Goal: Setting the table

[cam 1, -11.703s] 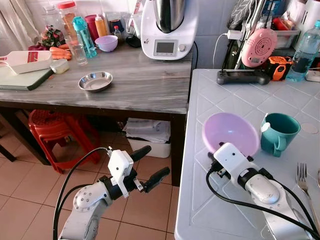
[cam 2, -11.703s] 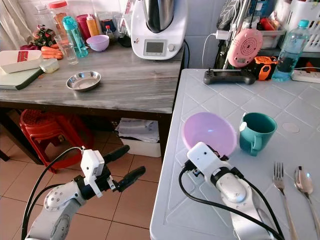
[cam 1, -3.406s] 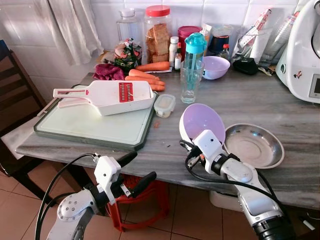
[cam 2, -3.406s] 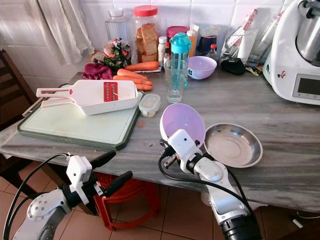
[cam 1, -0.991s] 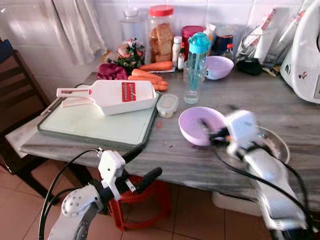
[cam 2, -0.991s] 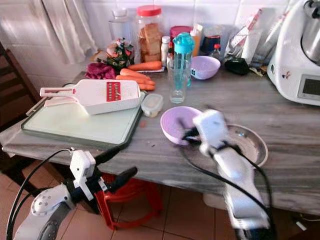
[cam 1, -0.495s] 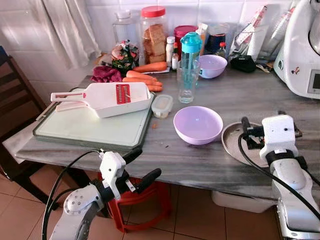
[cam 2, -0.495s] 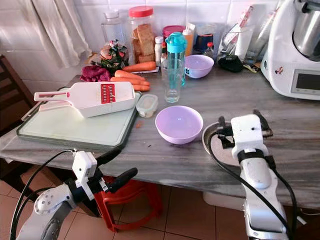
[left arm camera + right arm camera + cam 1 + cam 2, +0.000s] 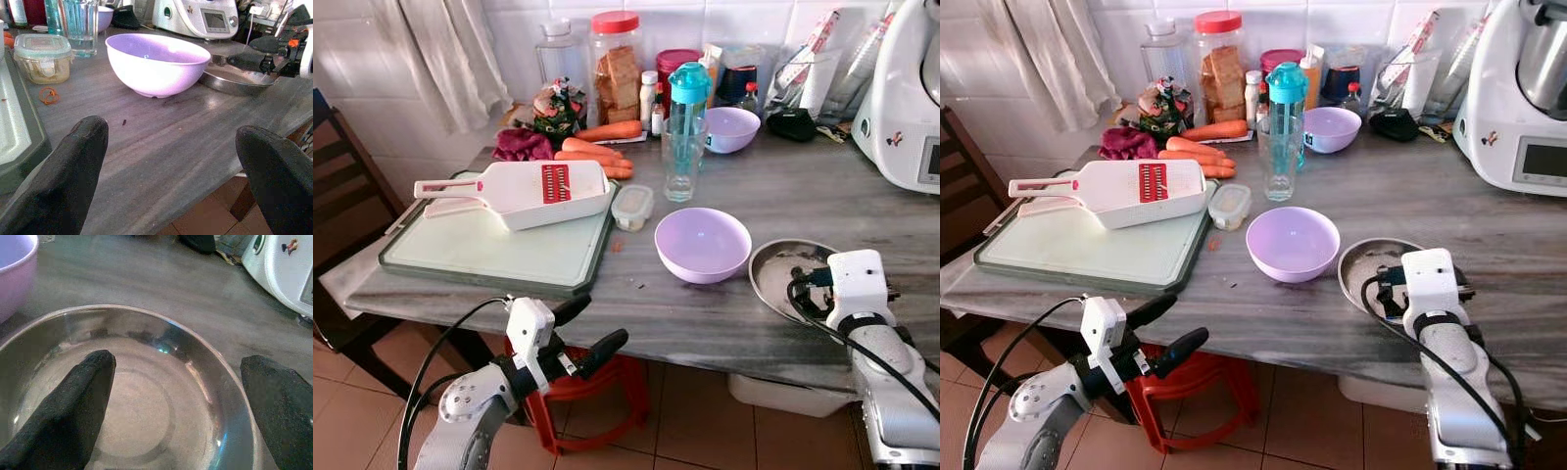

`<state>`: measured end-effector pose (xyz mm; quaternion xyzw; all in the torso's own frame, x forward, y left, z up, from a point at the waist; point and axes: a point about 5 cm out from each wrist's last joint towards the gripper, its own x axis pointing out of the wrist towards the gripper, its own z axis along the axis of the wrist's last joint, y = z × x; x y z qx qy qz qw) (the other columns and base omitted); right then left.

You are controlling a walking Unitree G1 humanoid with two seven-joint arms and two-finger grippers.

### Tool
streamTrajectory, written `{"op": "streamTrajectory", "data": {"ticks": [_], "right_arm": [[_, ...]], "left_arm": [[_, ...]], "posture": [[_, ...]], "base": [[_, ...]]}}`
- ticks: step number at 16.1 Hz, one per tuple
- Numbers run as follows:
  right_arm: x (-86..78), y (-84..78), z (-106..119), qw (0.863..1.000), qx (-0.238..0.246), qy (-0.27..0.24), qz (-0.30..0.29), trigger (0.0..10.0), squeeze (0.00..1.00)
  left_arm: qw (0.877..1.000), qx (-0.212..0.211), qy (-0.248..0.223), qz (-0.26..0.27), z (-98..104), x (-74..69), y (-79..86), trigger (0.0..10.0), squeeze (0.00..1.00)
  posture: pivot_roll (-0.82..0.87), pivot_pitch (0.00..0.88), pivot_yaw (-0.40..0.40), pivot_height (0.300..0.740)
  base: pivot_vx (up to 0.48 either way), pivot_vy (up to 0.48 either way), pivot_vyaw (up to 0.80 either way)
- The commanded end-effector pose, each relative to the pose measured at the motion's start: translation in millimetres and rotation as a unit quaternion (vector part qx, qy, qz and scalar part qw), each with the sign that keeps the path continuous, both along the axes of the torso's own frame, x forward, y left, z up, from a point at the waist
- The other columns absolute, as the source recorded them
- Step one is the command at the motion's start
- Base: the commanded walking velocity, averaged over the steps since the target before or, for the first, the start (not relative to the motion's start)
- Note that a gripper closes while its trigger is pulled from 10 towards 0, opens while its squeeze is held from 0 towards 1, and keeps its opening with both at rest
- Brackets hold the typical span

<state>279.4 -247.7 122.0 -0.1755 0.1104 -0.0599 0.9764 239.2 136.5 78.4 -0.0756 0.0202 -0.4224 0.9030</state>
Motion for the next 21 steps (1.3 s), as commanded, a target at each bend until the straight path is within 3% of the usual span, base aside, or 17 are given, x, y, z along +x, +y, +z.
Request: {"op": "streamTrajectory", "data": {"ticks": [1, 2, 3, 6, 10, 11, 12, 17, 18, 21], "right_arm": [[5.3, -1.9, 2.0, 1.0, 0.003, 0.008, 0.009, 10.0, 1.0], [8.1, -3.2, 0.9, 1.0, 0.006, 0.019, 0.015, 10.0, 1.0], [11.0, -3.5, 0.0, 0.999, 0.012, 0.029, 0.022, 10.0, 0.92], [15.3, -2.3, -1.6, 0.998, 0.028, 0.049, 0.041, 10.0, 0.56], [15.9, -1.4, -0.9, 0.994, 0.056, 0.069, 0.06, 10.0, 0.38], [14.6, -1.2, -2.4, 0.993, 0.066, 0.079, 0.066, 10.0, 0.29], [13.2, -0.4, -3.4, 0.991, 0.074, 0.086, 0.07, 10.0, 0.12], [4.5, 7.3, -2.8, 0.985, 0.114, 0.102, 0.076, 10.0, 0.1], [2.1, 9.0, -4.0, 0.984, 0.119, 0.108, 0.079, 10.0, 0.02], [-2.9, 16.4, -5.6, 0.979, 0.14, 0.119, 0.089, 10.0, 0.0]], "left_arm": [[1.0, 0.006, -0.001, 0.0, 2.3, -0.4, 4.7, 10.0, 0.0], [1.0, 0.007, -0.001, -0.001, 3.7, 0.0, 5.0, 10.0, 0.0], [1.0, 0.009, -0.002, -0.003, 5.1, 0.1, 4.9, 10.0, 0.0], [1.0, 0.012, -0.002, -0.007, 7.3, -1.5, 2.7, 10.0, 0.0], [1.0, -0.002, 0.01, 0.002, 9.8, -1.4, 1.6, 10.0, 0.0], [1.0, -0.001, 0.009, 0.004, 10.2, -1.0, 2.0, 10.0, 0.0], [1.0, 0.0, 0.01, 0.003, 10.2, -0.8, 2.5, 10.0, 0.0], [1.0, -0.008, 0.022, 0.013, 8.3, -0.2, 4.3, 10.0, 0.0], [1.0, -0.007, 0.023, 0.013, 7.8, -0.4, 4.3, 10.0, 0.0], [1.0, -0.006, 0.026, 0.01, 6.6, -0.5, 4.2, 10.0, 0.0]], "posture": [[-0.01, 0.01, 0.075, 0.74], [-0.01, 0.011, 0.076, 0.74], [-0.01, 0.014, 0.077, 0.74], [0.0, 0.013, 0.077, 0.74], [0.0, 0.007, 0.072, 0.74], [0.0, 0.008, 0.071, 0.74], [0.0, 0.006, 0.071, 0.74], [0.0, 0.004, 0.068, 0.74], [0.0, 0.005, 0.069, 0.74], [0.0, 0.005, 0.07, 0.74]], "base": [[0.0, 0.0, 0.0], [0.0, 0.0, 0.0], [0.0, 0.0, 0.0], [0.0, 0.0, 0.0], [0.0, 0.0, 0.0], [0.0, 0.0, 0.0], [0.0, 0.0, 0.0], [0.0, 0.0, 0.0], [0.0, 0.0, 0.0], [0.0, 0.0, 0.0]]}}
